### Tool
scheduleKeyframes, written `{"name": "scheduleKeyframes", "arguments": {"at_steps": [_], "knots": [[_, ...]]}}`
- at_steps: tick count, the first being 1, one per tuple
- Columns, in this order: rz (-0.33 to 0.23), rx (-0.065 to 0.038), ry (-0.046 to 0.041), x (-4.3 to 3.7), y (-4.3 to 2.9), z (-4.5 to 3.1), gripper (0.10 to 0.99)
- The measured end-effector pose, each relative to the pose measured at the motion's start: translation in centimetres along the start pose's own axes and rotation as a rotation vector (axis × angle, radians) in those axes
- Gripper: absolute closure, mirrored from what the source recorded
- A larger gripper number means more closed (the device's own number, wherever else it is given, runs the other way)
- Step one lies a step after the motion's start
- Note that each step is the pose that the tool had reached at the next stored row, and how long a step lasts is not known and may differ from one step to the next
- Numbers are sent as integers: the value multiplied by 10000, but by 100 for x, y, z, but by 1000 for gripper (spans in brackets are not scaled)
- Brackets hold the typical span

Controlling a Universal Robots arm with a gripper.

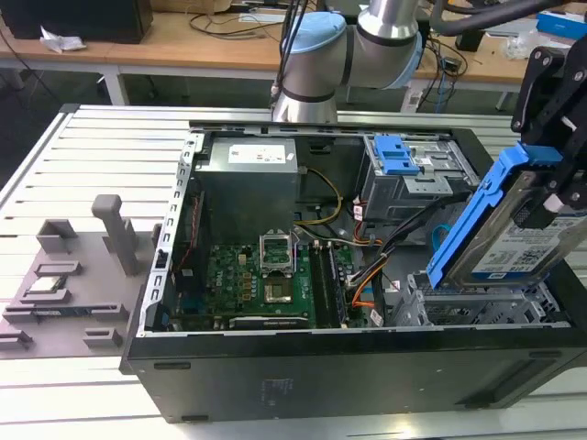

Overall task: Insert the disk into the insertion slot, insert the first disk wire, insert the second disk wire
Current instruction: 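Insert the disk into the insertion slot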

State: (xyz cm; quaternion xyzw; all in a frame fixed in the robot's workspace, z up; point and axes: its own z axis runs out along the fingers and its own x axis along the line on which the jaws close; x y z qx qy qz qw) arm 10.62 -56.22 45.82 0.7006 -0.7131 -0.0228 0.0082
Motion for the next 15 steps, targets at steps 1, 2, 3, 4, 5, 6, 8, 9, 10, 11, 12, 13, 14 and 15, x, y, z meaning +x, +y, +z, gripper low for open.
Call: {"name": "scheduleKeyframes", "arguments": {"at_steps": [1, 2, 3, 4, 5, 6, 8, 9, 10, 11, 12, 13, 14, 15], "knots": [[0, -6, 1, -24, -9, 28, 722], [0, -18, -1, -54, -25, 80, 722], [2, -27, 1, -69, -32, 125, 722], [0, -29, -1, -80, -35, 170, 722], [1, -30, 2, -82, -36, 198, 722], [1, -31, 3, -82, -37, 211, 722], [1, -32, 2, -81, -38, 249, 722], [1, -33, 1, -80, -39, 273, 722], [1, -33, -3, -80, -40, 292, 722], [1, -35, -2, -80, -41, 315, 722], [1, -37, -1, -79, -42, 332, 722], [1, -37, -1, -78, -43, 347, 722], [1, -40, 2, -78, -44, 377, 722], [1, -43, 1, -77, -45, 404, 722]]}}
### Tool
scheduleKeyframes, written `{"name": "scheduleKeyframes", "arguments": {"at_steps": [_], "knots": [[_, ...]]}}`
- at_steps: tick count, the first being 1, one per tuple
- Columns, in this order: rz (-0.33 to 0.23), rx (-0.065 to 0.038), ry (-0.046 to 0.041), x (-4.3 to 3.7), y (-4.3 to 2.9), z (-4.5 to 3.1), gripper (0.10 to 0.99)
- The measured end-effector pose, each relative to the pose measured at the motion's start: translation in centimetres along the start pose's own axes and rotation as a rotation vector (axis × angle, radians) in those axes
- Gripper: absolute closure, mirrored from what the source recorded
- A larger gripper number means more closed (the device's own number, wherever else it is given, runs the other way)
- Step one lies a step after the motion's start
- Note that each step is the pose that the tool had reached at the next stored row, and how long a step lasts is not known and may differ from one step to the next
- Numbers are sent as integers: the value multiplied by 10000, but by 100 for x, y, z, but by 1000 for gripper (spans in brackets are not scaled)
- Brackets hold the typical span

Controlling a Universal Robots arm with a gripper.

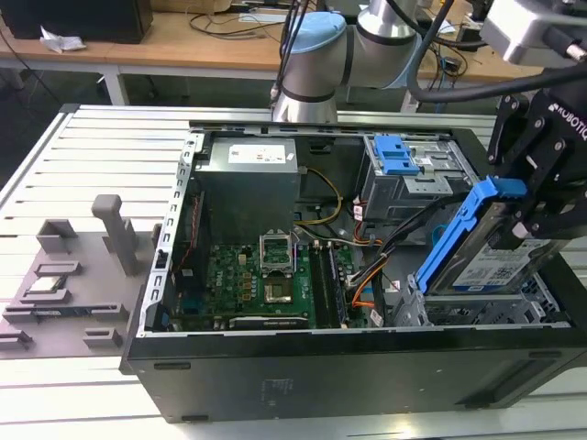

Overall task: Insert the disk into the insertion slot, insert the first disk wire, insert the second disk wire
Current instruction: 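Insert the disk into the insertion slot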

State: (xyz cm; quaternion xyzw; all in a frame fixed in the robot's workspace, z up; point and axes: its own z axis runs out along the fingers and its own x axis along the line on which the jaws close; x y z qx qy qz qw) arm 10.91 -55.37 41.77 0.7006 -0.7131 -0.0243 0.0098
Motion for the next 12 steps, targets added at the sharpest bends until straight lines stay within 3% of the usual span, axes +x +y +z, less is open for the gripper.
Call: {"name": "scheduleKeyframes", "arguments": {"at_steps": [4, 7, 12], "knots": [[1, -15, 0, 2, -4, 90, 722], [1, -31, 0, 4, -10, 204, 722], [1, -35, 2, 5, -14, 287, 722]]}}
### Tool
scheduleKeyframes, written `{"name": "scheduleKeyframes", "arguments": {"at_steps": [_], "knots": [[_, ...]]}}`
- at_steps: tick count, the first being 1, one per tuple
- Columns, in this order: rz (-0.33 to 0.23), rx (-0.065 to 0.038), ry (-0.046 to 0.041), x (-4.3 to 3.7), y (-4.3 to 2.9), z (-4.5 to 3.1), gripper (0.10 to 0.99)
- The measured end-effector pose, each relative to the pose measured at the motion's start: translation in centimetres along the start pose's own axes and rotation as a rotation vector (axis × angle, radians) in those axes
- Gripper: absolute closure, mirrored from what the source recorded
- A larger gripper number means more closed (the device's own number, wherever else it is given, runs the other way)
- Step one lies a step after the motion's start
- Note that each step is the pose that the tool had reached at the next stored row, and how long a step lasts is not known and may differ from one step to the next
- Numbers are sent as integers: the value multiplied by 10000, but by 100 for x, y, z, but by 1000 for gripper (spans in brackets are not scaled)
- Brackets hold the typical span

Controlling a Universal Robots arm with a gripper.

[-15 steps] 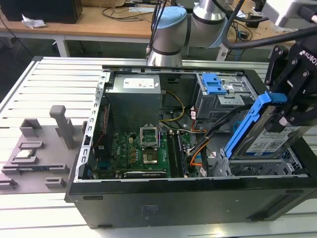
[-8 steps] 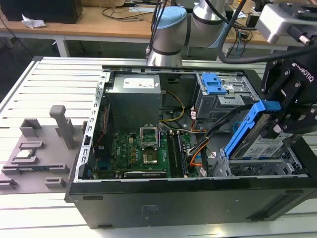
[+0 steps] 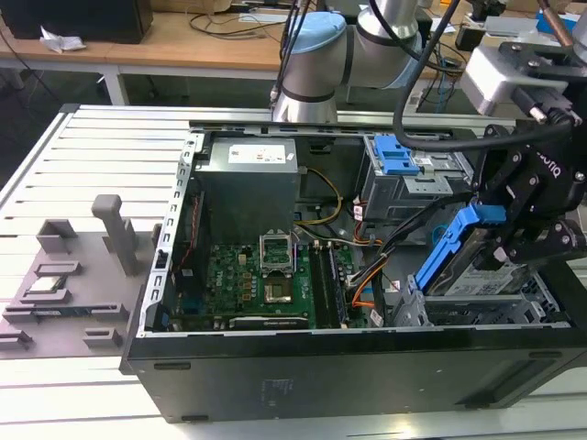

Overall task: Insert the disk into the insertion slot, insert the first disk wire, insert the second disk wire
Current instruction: 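Insert the disk into the insertion slot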

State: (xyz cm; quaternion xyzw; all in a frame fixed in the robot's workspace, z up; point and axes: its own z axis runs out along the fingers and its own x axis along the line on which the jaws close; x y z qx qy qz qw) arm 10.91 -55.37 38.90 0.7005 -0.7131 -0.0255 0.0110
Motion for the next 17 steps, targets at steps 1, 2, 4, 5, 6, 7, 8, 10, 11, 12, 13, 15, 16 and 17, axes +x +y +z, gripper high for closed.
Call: {"name": "scheduleKeyframes", "arguments": {"at_steps": [1, 2, 4, 5, 6, 7, 8, 10, 11, 12, 13, 15, 16, 17], "knots": [[0, 0, 1, 0, 0, 1, 722], [0, 0, 2, 0, 0, 1, 722], [1, -1, 7, 1, 0, 1, 714], [0, -1, 3, 1, 0, 2, 714], [1, 1, 0, 0, 0, 3, 647], [0, 1, 0, 0, 0, 4, 647], [0, 0, -1, 0, 0, 4, 647], [1, 0, 0, 0, 0, 5, 729], [0, 0, 0, 0, 0, 5, 792], [0, 0, 0, 0, 0, 6, 855], [1, 0, 0, 0, 0, 6, 914], [1, 0, 0, 0, 0, 7, 980], [1, 0, 0, 0, 0, 7, 980], [0, 0, 0, 0, 0, 7, 980]]}}
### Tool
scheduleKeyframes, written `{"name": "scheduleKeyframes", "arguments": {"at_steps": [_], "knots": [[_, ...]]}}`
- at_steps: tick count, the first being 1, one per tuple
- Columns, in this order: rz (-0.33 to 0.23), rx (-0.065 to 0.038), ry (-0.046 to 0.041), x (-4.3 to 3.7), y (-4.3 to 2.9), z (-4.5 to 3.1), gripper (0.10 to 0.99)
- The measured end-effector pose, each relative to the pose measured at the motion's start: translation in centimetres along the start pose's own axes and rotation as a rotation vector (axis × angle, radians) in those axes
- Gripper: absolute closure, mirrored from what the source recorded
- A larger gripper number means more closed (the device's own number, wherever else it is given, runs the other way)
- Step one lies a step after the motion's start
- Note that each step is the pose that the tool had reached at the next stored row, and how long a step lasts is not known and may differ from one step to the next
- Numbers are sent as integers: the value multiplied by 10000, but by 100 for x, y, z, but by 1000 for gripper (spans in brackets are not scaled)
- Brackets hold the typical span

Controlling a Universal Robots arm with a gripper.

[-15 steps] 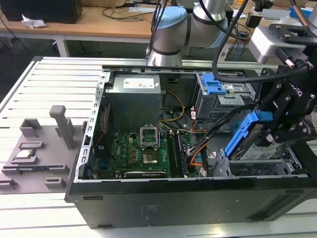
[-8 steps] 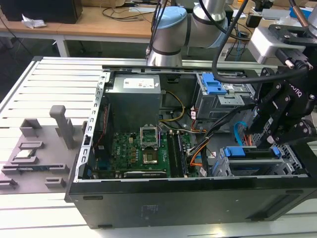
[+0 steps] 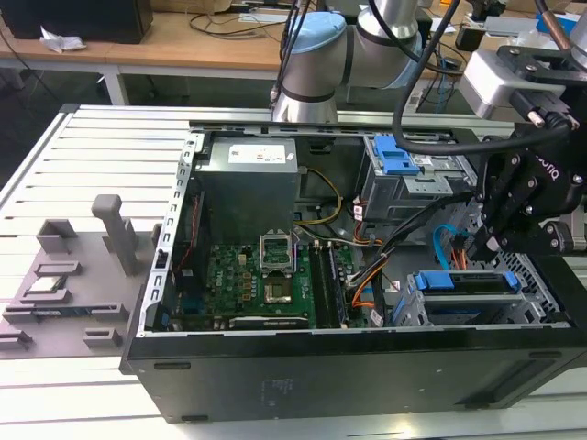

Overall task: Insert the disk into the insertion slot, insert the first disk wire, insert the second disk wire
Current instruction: 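Insert the disk into the insertion slot, then insert the first disk wire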

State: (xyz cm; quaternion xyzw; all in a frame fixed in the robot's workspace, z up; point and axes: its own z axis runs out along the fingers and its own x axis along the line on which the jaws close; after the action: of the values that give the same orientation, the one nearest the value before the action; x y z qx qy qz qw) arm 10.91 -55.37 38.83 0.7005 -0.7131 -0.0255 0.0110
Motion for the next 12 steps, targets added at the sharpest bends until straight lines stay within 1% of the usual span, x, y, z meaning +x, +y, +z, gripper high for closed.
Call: {"name": "scheduleKeyframes", "arguments": {"at_steps": [6, 7, 9, 12], "knots": [[0, 0, -1, 0, -1, 2, 980], [-1, 0, -3, -2, -17, 8, 980], [0, -1, 0, -3, -39, 33, 980], [2, -5, 31, -12, -93, 118, 980]]}}
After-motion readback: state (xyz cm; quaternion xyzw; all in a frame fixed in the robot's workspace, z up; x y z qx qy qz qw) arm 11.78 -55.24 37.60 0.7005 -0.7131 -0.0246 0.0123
